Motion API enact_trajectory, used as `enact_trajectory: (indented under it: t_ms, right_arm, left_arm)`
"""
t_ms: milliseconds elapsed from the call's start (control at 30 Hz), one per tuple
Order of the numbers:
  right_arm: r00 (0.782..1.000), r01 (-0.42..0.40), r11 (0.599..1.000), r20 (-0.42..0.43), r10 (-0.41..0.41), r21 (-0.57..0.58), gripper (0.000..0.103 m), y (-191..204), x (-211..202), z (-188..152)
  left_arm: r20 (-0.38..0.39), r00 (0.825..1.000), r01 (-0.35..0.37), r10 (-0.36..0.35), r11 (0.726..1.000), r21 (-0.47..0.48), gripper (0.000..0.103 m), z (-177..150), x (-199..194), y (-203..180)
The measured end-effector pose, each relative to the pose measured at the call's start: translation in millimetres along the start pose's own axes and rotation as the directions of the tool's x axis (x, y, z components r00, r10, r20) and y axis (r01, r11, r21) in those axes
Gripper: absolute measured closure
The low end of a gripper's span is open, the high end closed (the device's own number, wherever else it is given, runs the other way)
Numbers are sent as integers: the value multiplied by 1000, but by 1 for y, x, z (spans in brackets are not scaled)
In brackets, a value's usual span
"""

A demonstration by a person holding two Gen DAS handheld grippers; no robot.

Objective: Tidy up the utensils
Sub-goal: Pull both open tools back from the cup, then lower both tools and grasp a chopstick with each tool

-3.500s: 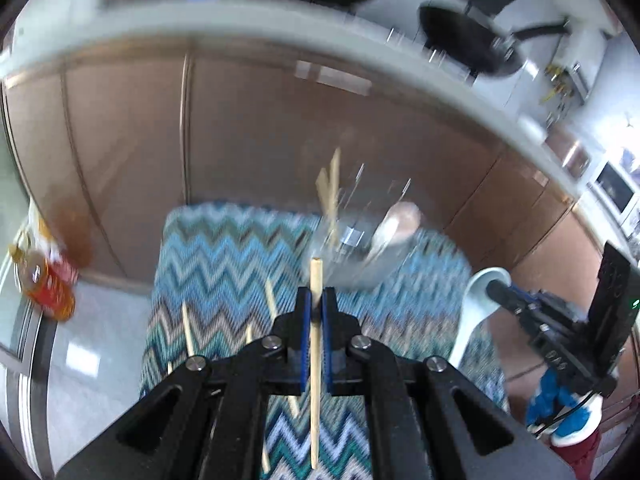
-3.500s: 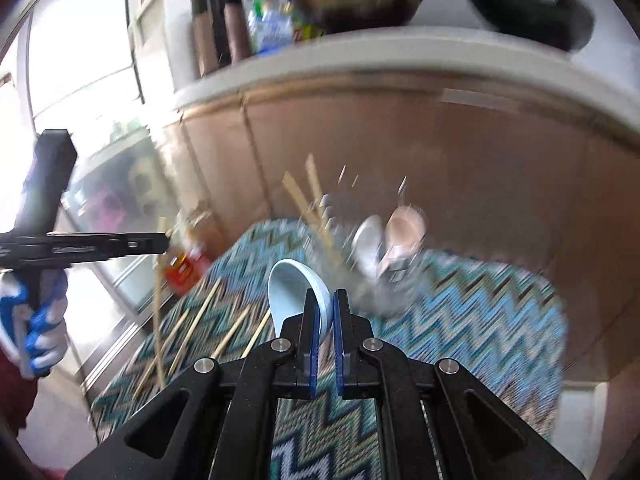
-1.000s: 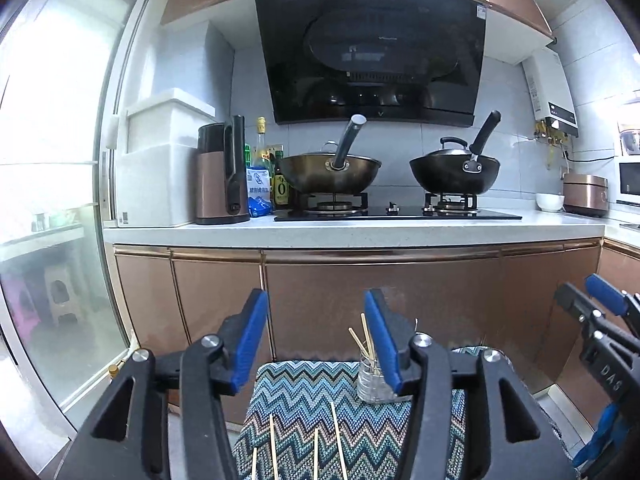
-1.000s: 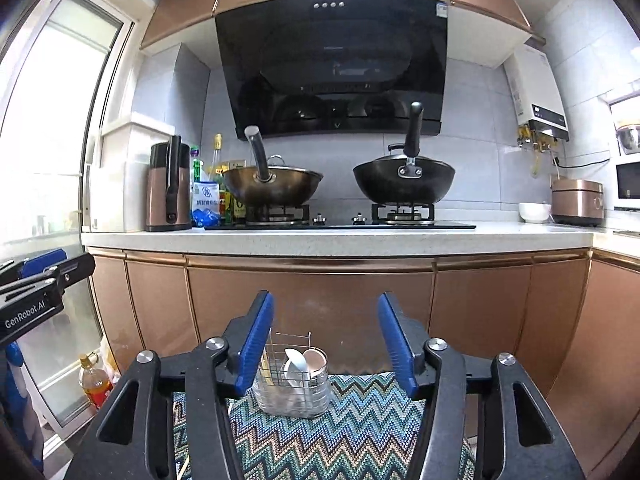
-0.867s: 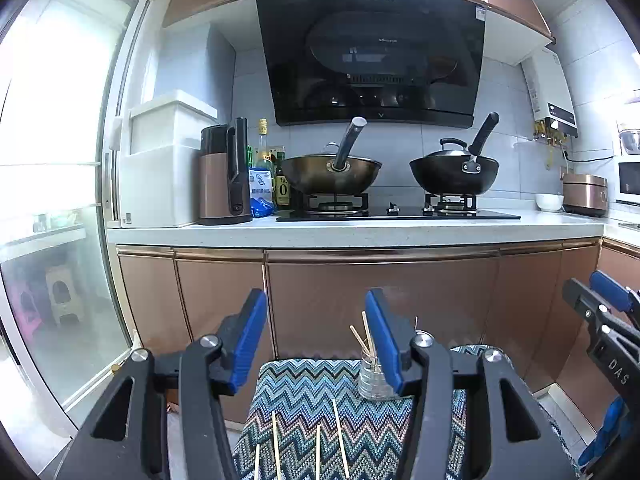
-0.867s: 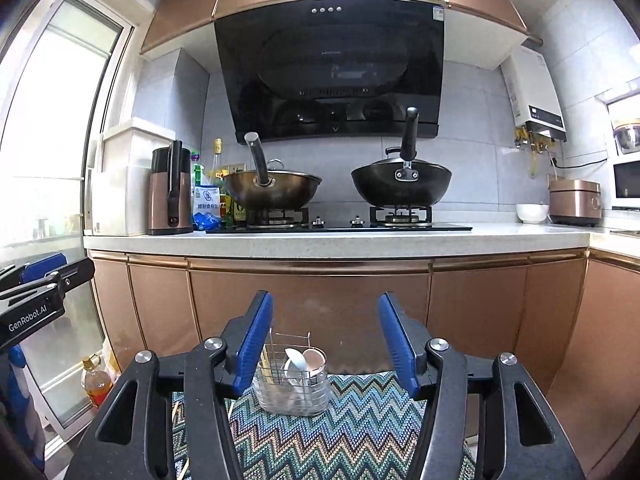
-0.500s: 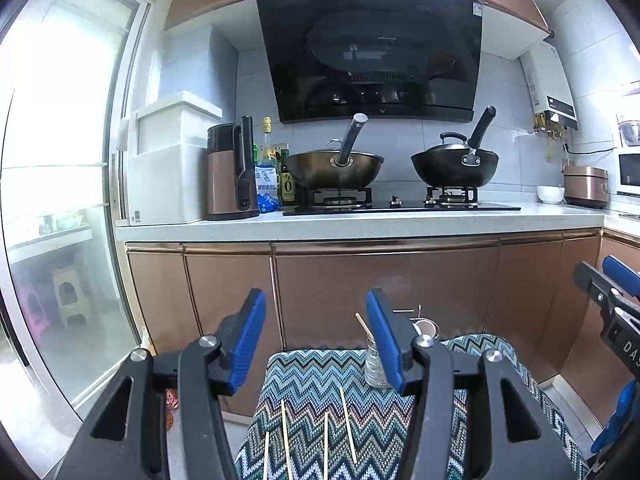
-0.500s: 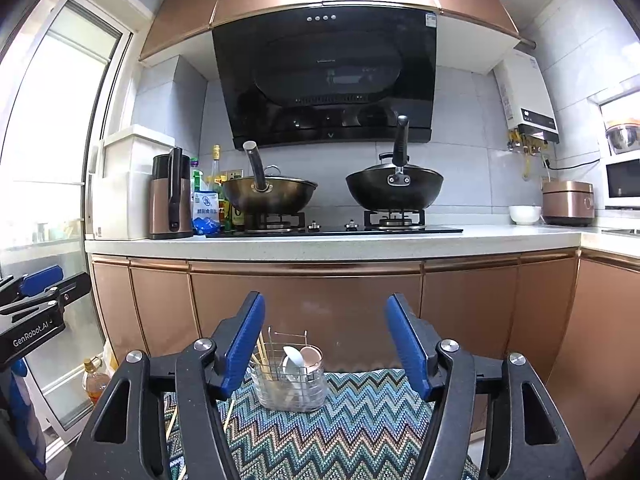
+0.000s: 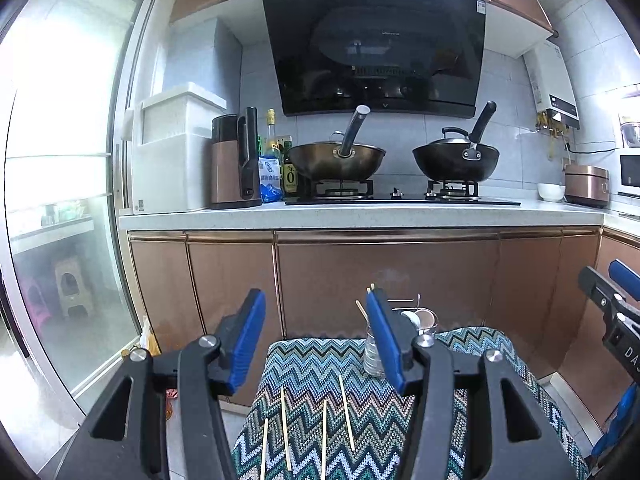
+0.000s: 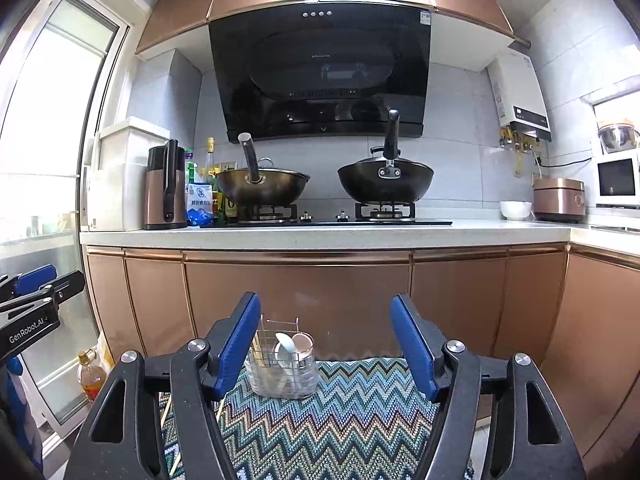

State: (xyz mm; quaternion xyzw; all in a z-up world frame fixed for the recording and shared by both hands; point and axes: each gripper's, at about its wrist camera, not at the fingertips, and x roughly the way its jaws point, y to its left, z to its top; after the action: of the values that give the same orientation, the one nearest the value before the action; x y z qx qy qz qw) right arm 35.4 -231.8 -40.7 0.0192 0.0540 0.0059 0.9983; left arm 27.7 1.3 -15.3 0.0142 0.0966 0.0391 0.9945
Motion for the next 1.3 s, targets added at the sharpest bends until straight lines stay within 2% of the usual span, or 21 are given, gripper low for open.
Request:
enact_trajectory:
  t_ms: [467,700,900,1000,1100,1300]
  right_arm:
    - [1000,-13,1000,-5,13,-20,36,6,-2,-2]
    - [1000,-15,1000,-6,15,-15,36,7,-1,-3]
    - [999,-25,1000,-21,25,-17,36,10,3,-7]
    - [999,-33,999,-32,32,-18,36,11,7,-9]
    - [998,-44,999,-47,43,-20,36,14,12,-12]
    - [993,-80,996,-92,78,-25,36,20,26,-21]
  left_arm:
    - [-26,1000,-3,3,1000,-16,52,-4,2,11]
    - [-26,999,-43,42,998,-43,52,-3,3,43]
    - [-49,998,-29,25,996,-87,52,-8,8,75]
    - [-87,996,-36,28,995,-93,52,-12,15,87]
    - [-137,991,-11,-4,994,-111,52,-18,24,95]
    - [-243,967,41,-78,987,-154,52,-37,51,103]
